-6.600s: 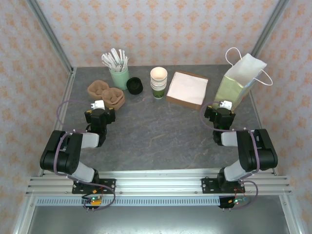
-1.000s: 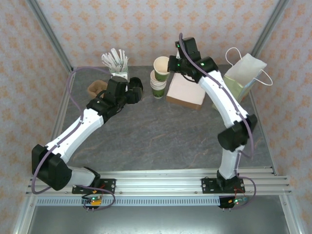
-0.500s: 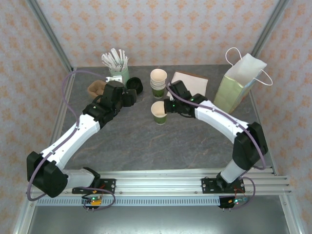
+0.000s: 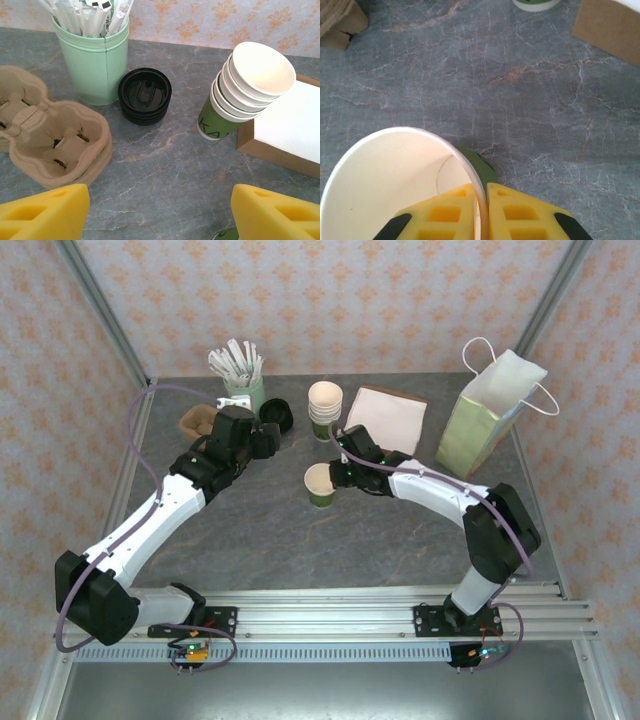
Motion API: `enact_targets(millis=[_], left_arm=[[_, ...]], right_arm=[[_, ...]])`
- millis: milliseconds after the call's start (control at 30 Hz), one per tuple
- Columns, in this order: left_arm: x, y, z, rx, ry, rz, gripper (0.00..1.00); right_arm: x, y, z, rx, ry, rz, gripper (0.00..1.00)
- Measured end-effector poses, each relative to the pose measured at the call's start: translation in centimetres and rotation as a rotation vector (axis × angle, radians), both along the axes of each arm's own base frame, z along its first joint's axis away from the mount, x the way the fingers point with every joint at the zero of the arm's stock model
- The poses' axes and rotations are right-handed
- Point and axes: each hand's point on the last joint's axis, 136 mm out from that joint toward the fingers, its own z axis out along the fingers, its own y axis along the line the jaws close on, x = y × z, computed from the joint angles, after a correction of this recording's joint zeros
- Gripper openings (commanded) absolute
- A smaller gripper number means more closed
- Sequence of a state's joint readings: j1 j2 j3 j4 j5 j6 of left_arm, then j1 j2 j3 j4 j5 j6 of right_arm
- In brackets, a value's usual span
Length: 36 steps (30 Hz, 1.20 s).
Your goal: Pack the takeout coffee
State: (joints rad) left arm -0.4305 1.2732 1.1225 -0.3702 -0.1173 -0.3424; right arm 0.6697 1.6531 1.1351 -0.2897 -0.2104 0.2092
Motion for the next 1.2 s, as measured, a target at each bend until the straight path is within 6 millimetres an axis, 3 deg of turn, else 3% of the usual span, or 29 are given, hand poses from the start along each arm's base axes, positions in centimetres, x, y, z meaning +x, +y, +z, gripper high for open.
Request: enact_targets(millis=[200, 300, 367, 433, 567, 667, 900, 1200], left_arm=[[0.7, -0.3, -1.1, 0.008, 0.017, 0.000, 0.76], [1.4, -0.6, -2.3, 0.027, 0.046, -0.004, 0.76], [2.4, -0.9, -3.2, 0.047, 0.071, -0.009, 0.76], [3.8, -1.3, -4.1, 0.062, 0.096, -0.018, 0.74], [7.6, -1.9, -6.4, 0.099, 0.155, -0.043, 0.64], [10.4, -1.9, -8.3, 0.128, 0.199, -0.060, 0.64], [14.8, -1.3, -12.4, 0.168, 0.305, -0.105, 0.64], [17.6, -2.6, -14.5, 0.207, 0.366, -0.160, 0.57]], right_arm=[[-0.1, -0.1, 0.1, 0.001, 0.001, -0.002, 0.38], [-0.4, -0.3, 1.2, 0.008, -0.014, 0.002, 0.50], [-0.6, -0.5, 2.8, 0.028, -0.040, 0.003, 0.59], [-0.6, -0.5, 5.1, 0.054, -0.080, 0.006, 0.61], [-0.1, -0.7, 10.1, 0.107, -0.187, -0.005, 0.63], [0.3, -1.5, 11.8, 0.111, -0.234, -0.030, 0.63], [1.7, -4.4, 11.4, 0.079, -0.239, -0.113, 0.64], [1.8, -5.1, 10.5, 0.063, -0.221, -0.126, 0.64]])
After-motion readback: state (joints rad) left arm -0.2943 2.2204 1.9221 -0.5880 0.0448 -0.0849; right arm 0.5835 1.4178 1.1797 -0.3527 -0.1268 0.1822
